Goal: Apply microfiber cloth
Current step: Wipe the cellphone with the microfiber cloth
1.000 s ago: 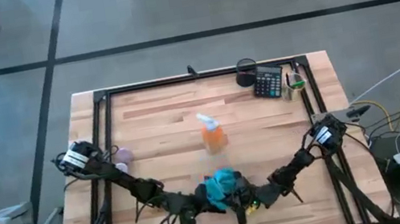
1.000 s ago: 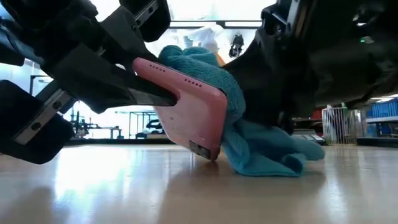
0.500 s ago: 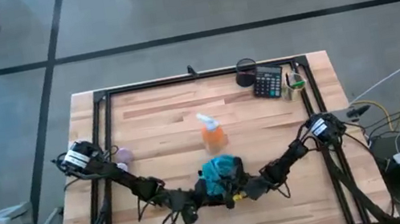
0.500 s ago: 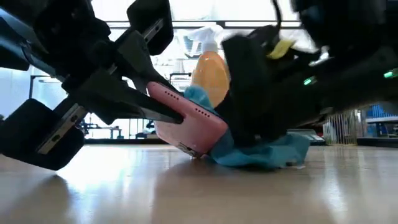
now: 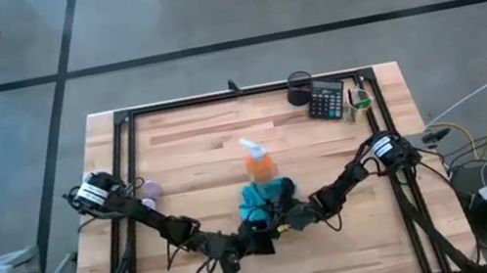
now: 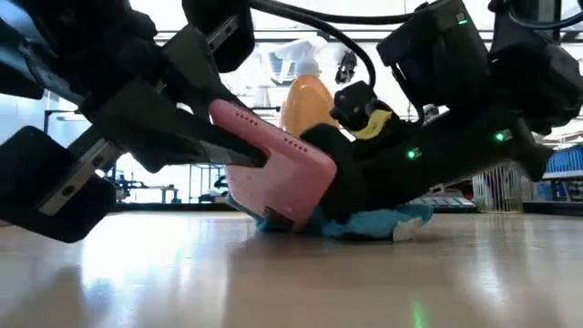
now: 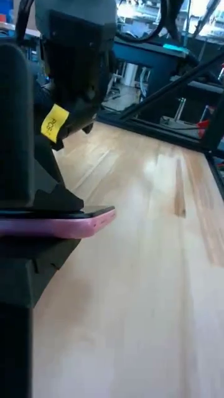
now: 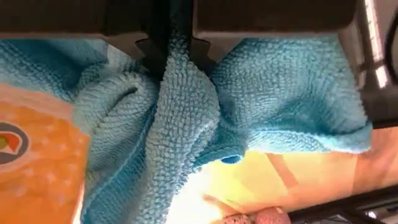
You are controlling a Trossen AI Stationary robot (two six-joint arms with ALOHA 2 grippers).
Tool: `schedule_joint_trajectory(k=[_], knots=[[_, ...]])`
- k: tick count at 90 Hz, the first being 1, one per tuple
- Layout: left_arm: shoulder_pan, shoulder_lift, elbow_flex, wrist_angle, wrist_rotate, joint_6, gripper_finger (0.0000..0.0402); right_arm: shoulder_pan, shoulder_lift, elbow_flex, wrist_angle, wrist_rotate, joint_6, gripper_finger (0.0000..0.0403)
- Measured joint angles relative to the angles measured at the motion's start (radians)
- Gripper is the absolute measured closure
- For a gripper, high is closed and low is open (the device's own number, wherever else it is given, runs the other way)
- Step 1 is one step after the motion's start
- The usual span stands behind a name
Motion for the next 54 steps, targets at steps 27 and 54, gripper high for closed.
schedule_joint_trajectory(k=[27, 54], knots=[[0.021, -0.003, -0.009, -0.02, -0.056, -0.013, 0.0393, 0.119, -0.139, -0.002, -0.123, -0.052, -0.02, 0.0403], [0.05, -0.002, -0.011, -0.025, -0.041, -0.047, 0.0393, 0.186, -0.16, 0.027, -0.119, -0.135, 0.04, 0.0403]])
